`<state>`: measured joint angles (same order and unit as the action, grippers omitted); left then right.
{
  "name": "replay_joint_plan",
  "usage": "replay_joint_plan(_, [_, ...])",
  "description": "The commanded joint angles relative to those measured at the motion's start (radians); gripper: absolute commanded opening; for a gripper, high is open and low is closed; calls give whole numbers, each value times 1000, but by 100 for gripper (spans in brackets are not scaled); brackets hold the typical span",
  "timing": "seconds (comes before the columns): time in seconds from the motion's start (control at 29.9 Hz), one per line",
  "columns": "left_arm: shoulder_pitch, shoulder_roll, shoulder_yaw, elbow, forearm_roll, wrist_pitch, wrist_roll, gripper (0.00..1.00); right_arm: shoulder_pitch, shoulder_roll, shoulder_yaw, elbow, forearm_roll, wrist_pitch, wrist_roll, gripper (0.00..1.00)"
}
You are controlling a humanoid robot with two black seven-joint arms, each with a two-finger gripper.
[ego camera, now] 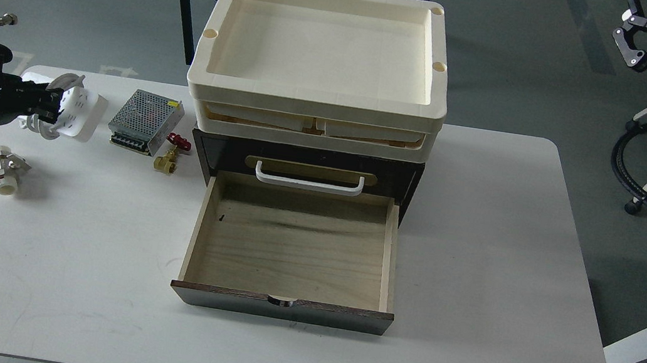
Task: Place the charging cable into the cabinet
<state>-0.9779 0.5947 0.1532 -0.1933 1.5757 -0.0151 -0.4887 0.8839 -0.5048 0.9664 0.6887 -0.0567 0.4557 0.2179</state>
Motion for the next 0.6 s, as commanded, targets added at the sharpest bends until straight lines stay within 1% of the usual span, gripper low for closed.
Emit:
replay_joint_plan(0.0, [-10,25,0,2,1,0,0,9,0,-3,0,2,1,0,1,99])
replay_joint_plan(0.2, [-33,92,0,0,1,1,0,10,1,-3,3,2,2,0,3,99])
replay_joint_plan(0.47, [-56,240,-9,-20,-8,1,0,10,0,-8,8,2,2,0,3,99])
replay_joint_plan(0.57, [-57,327,-14,-79,-11,-2,0,10,0,-17,8,2,2,1,4,99])
